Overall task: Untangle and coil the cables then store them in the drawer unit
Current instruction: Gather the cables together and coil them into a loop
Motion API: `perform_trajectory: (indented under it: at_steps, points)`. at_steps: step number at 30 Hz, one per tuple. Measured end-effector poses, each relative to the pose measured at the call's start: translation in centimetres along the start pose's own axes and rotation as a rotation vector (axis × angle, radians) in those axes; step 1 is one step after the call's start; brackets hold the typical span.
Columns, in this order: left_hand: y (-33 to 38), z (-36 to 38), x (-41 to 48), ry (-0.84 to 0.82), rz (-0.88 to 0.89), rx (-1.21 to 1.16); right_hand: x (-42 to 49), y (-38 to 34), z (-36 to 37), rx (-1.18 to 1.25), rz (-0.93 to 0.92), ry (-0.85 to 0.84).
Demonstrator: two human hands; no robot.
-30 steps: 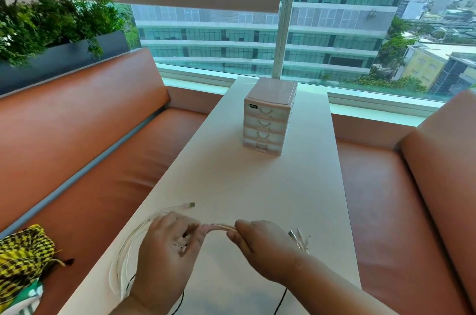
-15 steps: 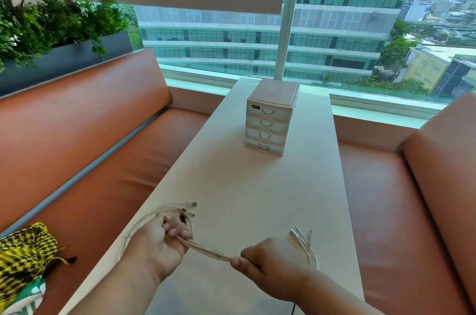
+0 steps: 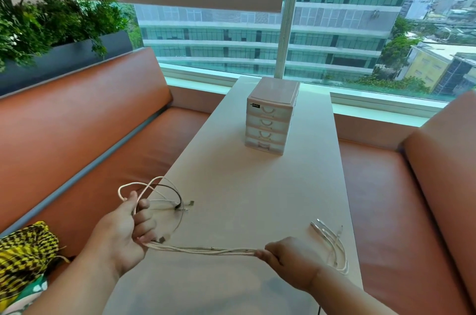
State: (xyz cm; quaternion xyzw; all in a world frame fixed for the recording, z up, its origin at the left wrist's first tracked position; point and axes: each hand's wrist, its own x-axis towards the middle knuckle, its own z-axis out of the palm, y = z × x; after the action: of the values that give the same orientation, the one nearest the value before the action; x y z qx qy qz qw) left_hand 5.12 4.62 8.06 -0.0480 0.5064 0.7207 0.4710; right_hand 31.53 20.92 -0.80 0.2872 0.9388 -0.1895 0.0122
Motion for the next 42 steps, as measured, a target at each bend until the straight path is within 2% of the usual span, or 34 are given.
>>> perform_trajectory:
  at_steps: [5, 8, 14, 18, 23, 32, 42]
  points:
    - [0.6, 1.3, -1.4, -0.053, 0.093, 0.2, 1.5, 0.3, 0.0, 0.002, -0.039, 0.094]
    - [1.0, 2.0, -2.2, -0.062, 0.118, 0.268, 2.7, 0.2, -1.3, -0.075, -0.085, 0.152]
    - [1.7, 2.4, -3.0, -0.054, 0.142, 0.333, 4.6, 0.6, -6.3, -0.238, -0.183, 0.175]
    - [1.7, 1.8, -2.9, -0.028, 0.135, 0.395, 5.0, 2.0, -8.5, -0.302, -0.15, 0.116]
    - [0.2, -0.7, -2.0, 0.046, 0.064, 0.382, 5.1, 5.3, -9.1, -0.373, -0.101, 0.11]
    - [-7.0, -6.8, 0.9, 0.254, -0.15, 0.261, 6.0, 9.2, -7.7, -0.451, -0.023, -0.007]
    - [-8.4, -11.5, 2.4, 0.456, -0.144, 0.355, 8.1, 11.8, -8.3, -0.491, 0.05, -0.074]
